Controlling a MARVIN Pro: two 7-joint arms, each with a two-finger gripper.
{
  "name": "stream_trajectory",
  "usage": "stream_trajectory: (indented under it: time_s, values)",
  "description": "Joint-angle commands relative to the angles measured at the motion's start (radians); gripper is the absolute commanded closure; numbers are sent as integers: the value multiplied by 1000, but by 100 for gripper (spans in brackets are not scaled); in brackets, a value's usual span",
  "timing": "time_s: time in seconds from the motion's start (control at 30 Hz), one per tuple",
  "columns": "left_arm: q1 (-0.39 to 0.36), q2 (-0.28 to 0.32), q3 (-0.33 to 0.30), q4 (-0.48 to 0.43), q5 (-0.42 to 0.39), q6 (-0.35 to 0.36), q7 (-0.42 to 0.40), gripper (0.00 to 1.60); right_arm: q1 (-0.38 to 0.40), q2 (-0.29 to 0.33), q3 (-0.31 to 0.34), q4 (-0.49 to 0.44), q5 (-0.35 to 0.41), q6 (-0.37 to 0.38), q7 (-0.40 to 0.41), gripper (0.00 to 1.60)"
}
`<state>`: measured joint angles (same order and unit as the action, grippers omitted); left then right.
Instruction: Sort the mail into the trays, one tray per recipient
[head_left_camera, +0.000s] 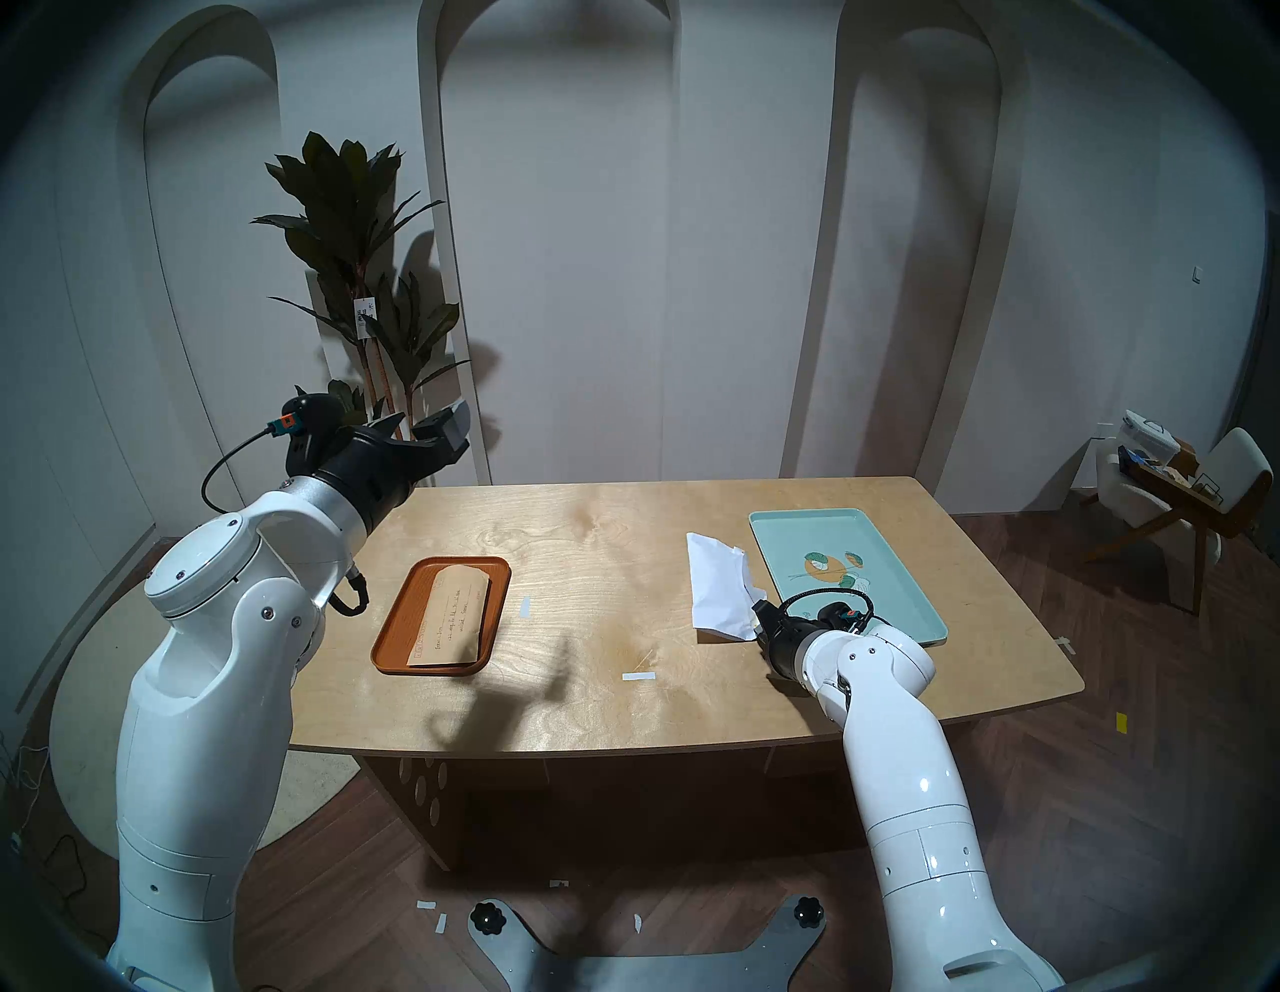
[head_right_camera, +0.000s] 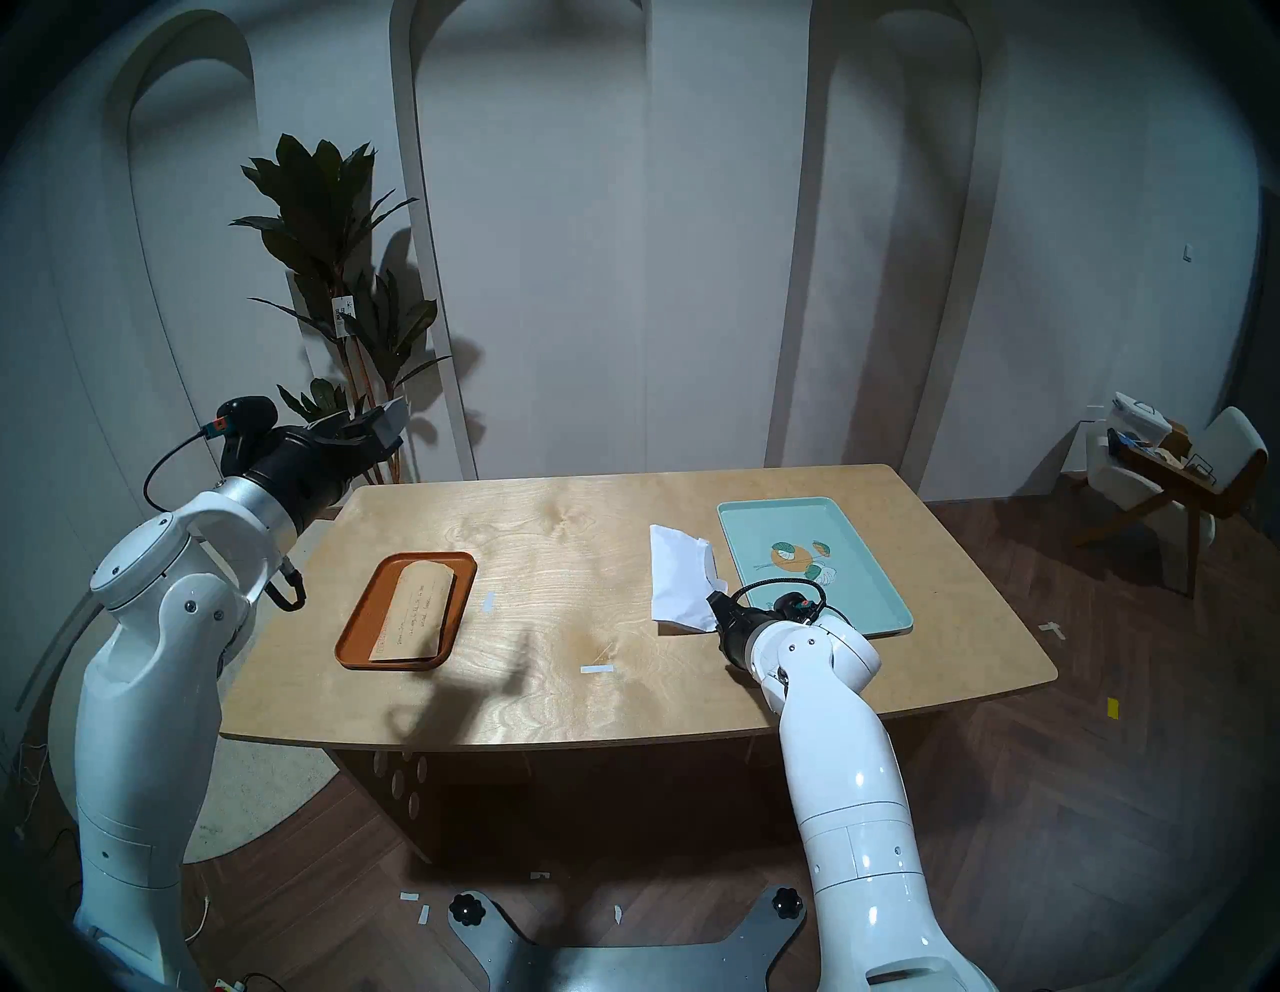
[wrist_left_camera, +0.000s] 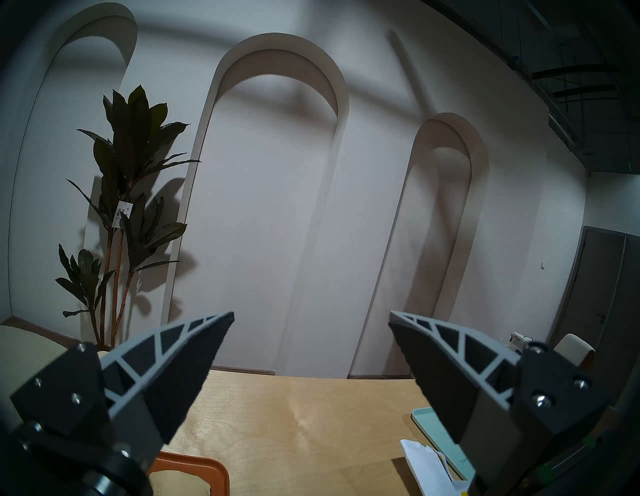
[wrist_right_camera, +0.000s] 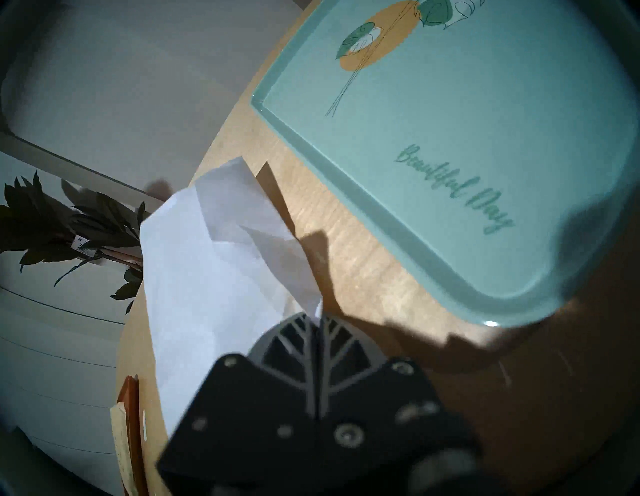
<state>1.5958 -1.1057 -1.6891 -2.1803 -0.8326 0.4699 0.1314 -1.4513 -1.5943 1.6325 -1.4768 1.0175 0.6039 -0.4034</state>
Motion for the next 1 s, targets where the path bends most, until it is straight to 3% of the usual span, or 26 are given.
stream_trajectory:
  time_s: [0.0, 0.53, 0.97]
  values:
    - [-16, -2, -4, -18, 0, -8, -1, 0, 1, -5, -28, -44, -10, 1, 10, 160]
    - [-15, -1, -4, -18, -1, -8, -2, 0, 62, 21, -68, -147, -74, -15, -5, 160]
    - [-15, -1, -4, -17, -1, -8, -2, 0, 96, 88, 7, -215, -93, -8, -19, 160]
